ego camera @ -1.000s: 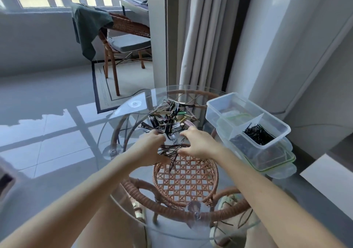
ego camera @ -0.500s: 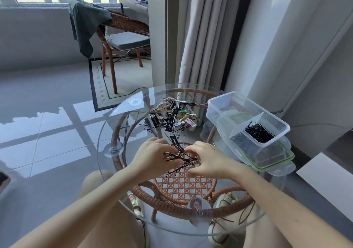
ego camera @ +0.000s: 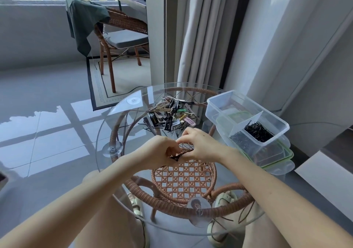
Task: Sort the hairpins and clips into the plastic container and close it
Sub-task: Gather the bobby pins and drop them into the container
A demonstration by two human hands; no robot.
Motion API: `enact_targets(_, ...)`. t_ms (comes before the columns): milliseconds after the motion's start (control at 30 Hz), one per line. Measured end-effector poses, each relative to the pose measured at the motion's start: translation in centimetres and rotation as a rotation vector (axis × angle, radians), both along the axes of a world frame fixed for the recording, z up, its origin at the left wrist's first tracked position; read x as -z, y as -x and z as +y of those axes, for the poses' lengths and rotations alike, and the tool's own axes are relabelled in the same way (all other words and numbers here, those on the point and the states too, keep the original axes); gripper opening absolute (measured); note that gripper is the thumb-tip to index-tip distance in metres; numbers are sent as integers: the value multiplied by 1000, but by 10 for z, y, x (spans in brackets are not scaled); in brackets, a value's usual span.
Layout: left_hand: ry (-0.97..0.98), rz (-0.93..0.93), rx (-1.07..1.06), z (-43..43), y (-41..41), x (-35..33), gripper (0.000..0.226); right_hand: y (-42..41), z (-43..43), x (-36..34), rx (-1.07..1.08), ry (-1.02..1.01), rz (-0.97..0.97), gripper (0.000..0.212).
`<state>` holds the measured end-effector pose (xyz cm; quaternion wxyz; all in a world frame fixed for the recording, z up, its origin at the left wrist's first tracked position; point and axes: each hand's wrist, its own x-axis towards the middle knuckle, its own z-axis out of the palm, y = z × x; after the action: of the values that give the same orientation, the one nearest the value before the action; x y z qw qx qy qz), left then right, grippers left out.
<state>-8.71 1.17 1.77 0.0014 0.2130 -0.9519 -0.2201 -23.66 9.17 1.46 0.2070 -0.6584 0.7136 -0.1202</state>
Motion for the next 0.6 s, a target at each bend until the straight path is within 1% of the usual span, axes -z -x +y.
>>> enact_targets(67, 16, 2, -21, 1, -6, 1, 38, -4, 4, 2, -19, 49, -22, 36)
enact_targets(133, 46, 3, -53, 3, -16, 4, 43, -11, 11, 6, -53, 92, 21, 28)
enact_targets(200, 86, 12, -76, 5, -27, 8, 43, -20, 19, 11, -92, 110, 109, 22)
enact_targets(267, 101, 29, -94, 4, -34, 10, 41, -30, 23, 15, -155, 118, 255, 18)
enact_targets(300, 100, 30, -98, 4, -35, 9, 40, -35, 24, 14, -193, 121, 332, 19)
enact_targets(367, 93, 23, -94, 3, -36, 7, 39, -44, 24, 9, -256, 105, 458, 30)
enact_targets(467, 84, 12, -70, 4, -35, 4, 39, -52, 21, 4, -328, 97, 612, 33)
enact_targets(533, 80, 20, -71, 5, -35, 4, 39, -54, 19, 4, -314, 86, 626, 31)
enact_targets(600, 96, 40, -83, 7, -37, 6, 40, -55, 17, 3, -290, 44, 579, 28)
